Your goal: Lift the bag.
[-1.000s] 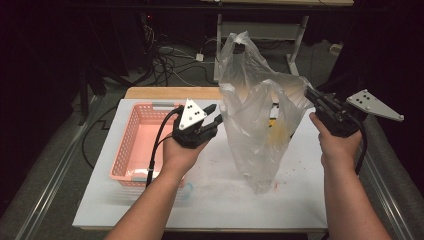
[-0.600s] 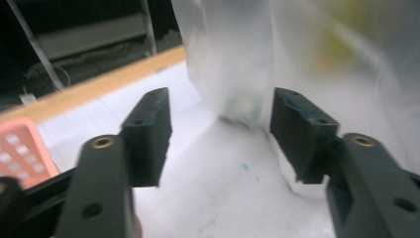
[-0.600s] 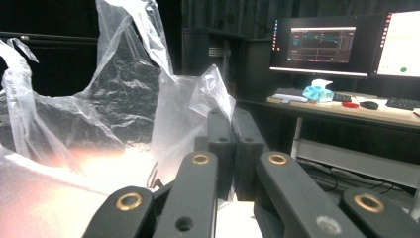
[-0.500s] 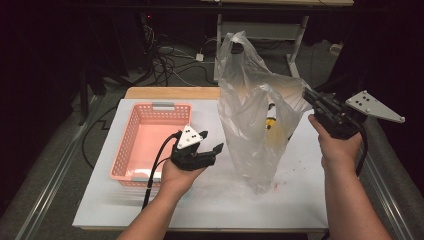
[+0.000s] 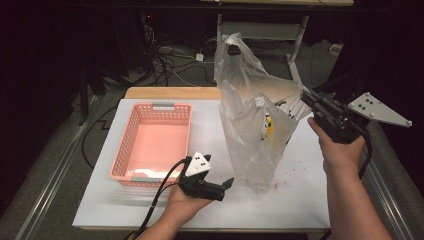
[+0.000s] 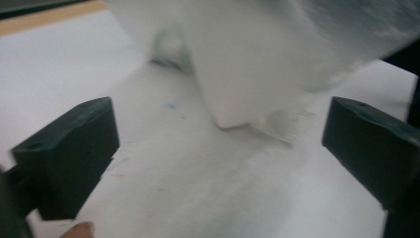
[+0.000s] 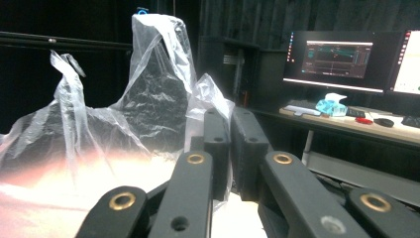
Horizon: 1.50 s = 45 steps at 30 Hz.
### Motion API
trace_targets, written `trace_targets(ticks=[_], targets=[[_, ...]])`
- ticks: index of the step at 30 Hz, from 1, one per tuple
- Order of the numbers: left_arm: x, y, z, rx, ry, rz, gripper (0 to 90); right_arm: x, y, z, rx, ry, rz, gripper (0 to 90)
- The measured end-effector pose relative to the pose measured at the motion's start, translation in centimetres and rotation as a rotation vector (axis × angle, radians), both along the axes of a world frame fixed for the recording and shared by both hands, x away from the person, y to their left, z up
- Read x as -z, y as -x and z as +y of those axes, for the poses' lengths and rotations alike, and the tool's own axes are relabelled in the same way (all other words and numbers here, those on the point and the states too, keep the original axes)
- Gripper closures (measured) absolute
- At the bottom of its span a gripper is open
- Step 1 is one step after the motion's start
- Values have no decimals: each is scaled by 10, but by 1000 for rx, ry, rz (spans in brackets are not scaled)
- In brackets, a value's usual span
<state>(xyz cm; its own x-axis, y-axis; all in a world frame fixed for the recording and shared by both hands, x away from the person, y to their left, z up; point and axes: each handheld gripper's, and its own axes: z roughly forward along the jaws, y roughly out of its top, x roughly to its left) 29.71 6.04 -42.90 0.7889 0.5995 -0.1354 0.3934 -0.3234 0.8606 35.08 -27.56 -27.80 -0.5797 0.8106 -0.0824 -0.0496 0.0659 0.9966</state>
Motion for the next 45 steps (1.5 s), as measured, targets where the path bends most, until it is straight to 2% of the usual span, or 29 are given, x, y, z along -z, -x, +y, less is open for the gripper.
trace_targets(ticks=[3, 8, 15, 18, 20, 25, 31, 36, 41, 45], targets=[[5, 4, -7, 19, -18, -6, 0, -3, 3, 1, -8, -3, -7, 843], [12, 2, -9, -4, -30, -6, 0, -7, 7, -1, -23, -17, -7, 806], [18, 1, -10, -17, -34, -4, 0, -16, 21, -15, -28, -38, -53, 774], [20, 1, -11, -19, -38, -9, 0, -17, 25, -20, -26, -39, -49, 760], [21, 1, -11, -21, -39, -10, 0, -13, 25, -23, -23, -27, -31, 740], [23, 2, -11, -18, -32, -11, 0, 10, 21, -27, -21, 8, 43, 652], [24, 3, -11, -11, -21, -25, 0, 43, 15, -28, -11, 23, 123, 487], [27, 3, -11, -9, -19, -19, 0, 73, 11, -28, -1, 29, 194, 319], [30, 3, -13, -7, -15, -18, 0, 103, 9, -28, 17, 54, 259, 207], [32, 3, -14, -6, -16, -19, 0, 128, 11, -27, 17, 85, 311, 155]])
